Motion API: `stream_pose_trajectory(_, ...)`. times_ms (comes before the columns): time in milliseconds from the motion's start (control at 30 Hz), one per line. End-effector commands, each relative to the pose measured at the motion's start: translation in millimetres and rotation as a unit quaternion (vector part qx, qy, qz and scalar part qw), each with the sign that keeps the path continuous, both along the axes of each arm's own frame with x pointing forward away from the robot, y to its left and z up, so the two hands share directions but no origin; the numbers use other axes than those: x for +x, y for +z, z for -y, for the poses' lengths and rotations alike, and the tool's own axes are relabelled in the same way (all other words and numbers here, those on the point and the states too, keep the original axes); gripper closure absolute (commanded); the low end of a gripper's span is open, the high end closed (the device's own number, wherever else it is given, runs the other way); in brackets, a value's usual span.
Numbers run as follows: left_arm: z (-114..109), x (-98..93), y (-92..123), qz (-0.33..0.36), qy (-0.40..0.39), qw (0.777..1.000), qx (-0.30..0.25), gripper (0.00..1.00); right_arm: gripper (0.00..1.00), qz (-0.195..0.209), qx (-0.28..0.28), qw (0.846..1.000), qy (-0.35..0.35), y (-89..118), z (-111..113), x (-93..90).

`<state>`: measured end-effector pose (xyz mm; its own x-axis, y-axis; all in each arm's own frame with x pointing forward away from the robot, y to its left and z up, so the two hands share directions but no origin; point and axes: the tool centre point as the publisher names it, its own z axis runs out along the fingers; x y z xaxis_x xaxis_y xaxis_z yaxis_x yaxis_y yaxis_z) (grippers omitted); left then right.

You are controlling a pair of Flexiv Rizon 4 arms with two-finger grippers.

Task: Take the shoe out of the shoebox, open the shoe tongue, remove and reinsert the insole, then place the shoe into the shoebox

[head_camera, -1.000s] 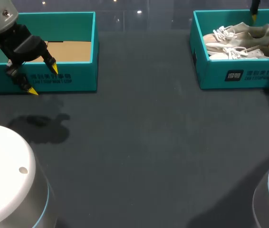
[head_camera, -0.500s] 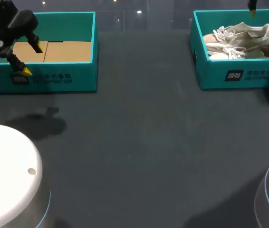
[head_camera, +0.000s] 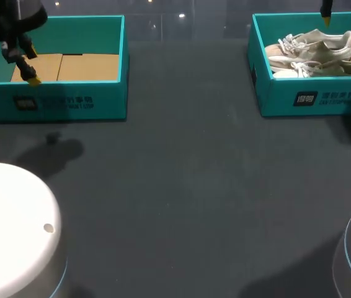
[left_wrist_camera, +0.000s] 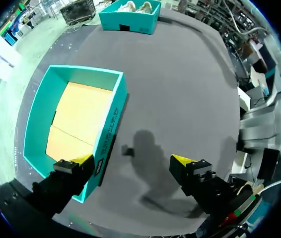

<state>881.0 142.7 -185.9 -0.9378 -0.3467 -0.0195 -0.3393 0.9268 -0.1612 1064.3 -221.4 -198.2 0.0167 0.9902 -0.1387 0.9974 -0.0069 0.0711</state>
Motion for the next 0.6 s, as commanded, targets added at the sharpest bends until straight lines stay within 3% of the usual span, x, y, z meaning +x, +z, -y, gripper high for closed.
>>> stream_pose_trajectory(33,8.4,-4.7,2.5,0.015,0.162,0.985,0.054,0.0,0.0,0.001,0.0,1.0,0.0,-0.3,-0.2,-0.7)
stream_pose_trajectory(233,-6.0,14.6,4.7,-0.043,0.336,0.938,0.067,0.0,0.0,0.001,0.0,1.0,0.0,-0.3,-0.2,-0.7)
stream_pose_trajectory(600,-31.5,33.3,-5.0,-0.093,0.476,0.871,0.075,0.0,0.0,0.001,0.0,1.0,0.0,-0.3,-0.2,-0.7)
